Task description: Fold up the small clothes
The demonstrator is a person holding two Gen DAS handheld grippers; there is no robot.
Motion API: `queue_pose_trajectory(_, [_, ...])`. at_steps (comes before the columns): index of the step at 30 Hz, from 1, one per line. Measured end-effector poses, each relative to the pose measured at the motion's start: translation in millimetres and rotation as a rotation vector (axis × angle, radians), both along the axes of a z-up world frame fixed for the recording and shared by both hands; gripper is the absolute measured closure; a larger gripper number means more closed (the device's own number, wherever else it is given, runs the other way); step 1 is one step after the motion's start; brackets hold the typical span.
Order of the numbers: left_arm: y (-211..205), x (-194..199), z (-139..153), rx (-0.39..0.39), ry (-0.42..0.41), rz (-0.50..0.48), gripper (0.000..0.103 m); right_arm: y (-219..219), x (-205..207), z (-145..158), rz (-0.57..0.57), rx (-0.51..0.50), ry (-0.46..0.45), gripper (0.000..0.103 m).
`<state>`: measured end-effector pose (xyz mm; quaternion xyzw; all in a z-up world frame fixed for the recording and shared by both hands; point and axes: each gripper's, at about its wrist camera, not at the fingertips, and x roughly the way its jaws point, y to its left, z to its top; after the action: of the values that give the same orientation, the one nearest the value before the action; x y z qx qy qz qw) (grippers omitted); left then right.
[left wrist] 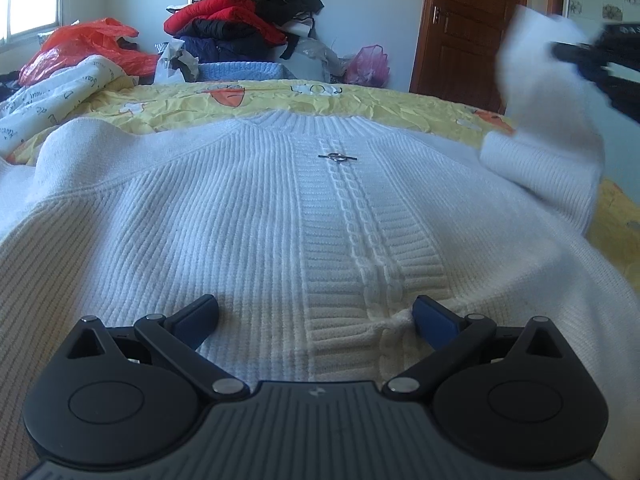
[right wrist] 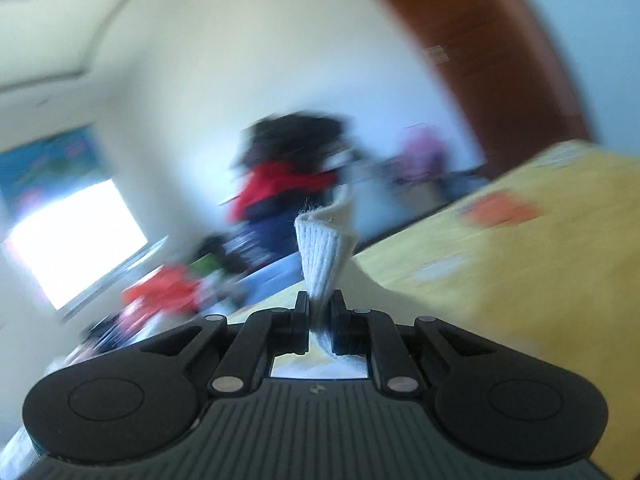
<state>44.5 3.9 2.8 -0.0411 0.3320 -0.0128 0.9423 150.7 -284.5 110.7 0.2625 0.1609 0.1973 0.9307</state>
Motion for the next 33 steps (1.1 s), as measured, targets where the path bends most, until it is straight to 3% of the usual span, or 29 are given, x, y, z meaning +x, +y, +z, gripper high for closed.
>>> queue_pose_trajectory(2, [3.8, -0.8, 0.3, -0.027, -0.009, -0.001, 0.000, 43.6, -6.7, -8.9, 0.098, -0.016, 0.005, 0.089])
queue_pose_trajectory(6, [14.9, -4.2, 0.2, -0.108, -0.035, 0.000, 0.000, 112.2, 8.5, -52.4, 0.199, -0.045, 0.132, 0.088])
queue_pose_trajectory(7, [18.4, -5.3, 0.0, -0.133, -0.043, 0.001, 0.000, 122.5, 13.8, -64.6, 0.203, -0.073, 0.166, 0.084])
queue_pose_trajectory(9, [24.0, -6.7, -0.2, -0.177, -0.056, 0.003, 0.000, 134.3, 24.8, -81.4, 0.187, -0.110, 0.239, 0.065])
queue_pose_trajectory(10, [25.7, -7.1, -0.1, -0.191, -0.061, 0.004, 0.000, 136.4, 21.2, -86.8, 0.178, -0.098, 0.275, 0.049])
queue_pose_trajectory(11, [26.1, -7.3, -0.1, -0.198, -0.063, 0.005, 0.000, 134.1, 17.6, -89.7, 0.172, -0.062, 0.291, 0.042])
queue_pose_trajectory(15, [24.6, -6.5, 0.3, -0.189, -0.059, 0.005, 0.000, 108.7, -33.3, -80.8, 0.154, 0.034, 0.202, 0.037])
queue_pose_trajectory(19, [25.1, -2.2, 7.0, -0.219, -0.040, 0.019, 0.000, 77.1, -44.5, -102.5, 0.092, 0.002, 0.224, 0.034])
queue_pose_trajectory(21, [32.9, 6.0, 12.8, -0.370, -0.019, 0.012, 0.000, 65.8, -44.0, -117.3, 0.071, 0.062, 0.277, 0.036])
queue_pose_trajectory(25, [54.8, 36.6, 3.2, -0.792, 0.091, 0.068, 0.000, 50.1, -48.6, -124.6, 0.054, 0.130, 0.263, 0.032])
queue_pose_trajectory(27, [58.0, 49.0, -4.3, -0.865, 0.116, 0.125, 0.000, 51.2, -50.5, -125.8, 0.057, 0.118, 0.255, 0.031])
queue_pose_trajectory(29, [54.4, 56.7, -2.4, -0.850, 0.097, 0.156, 0.000, 46.9, -52.8, -126.4, 0.070, 0.128, 0.248, 0.028])
queue_pose_trajectory(30, [51.1, 60.2, -1.0, -0.832, 0.100, 0.169, 0.004, 46.0, -52.6, -127.1, 0.074, 0.138, 0.245, 0.028])
queue_pose_trajectory(32, [41.0, 67.3, 3.9, -0.735, 0.111, 0.194, 0.038, 43.9, -53.4, -128.0, 0.076, 0.149, 0.242, 0.028])
queue_pose_trajectory(33, [35.0, 72.9, 4.1, -0.661, 0.141, 0.205, 0.070, 40.6, -54.3, -126.3, 0.077, 0.152, 0.242, 0.028])
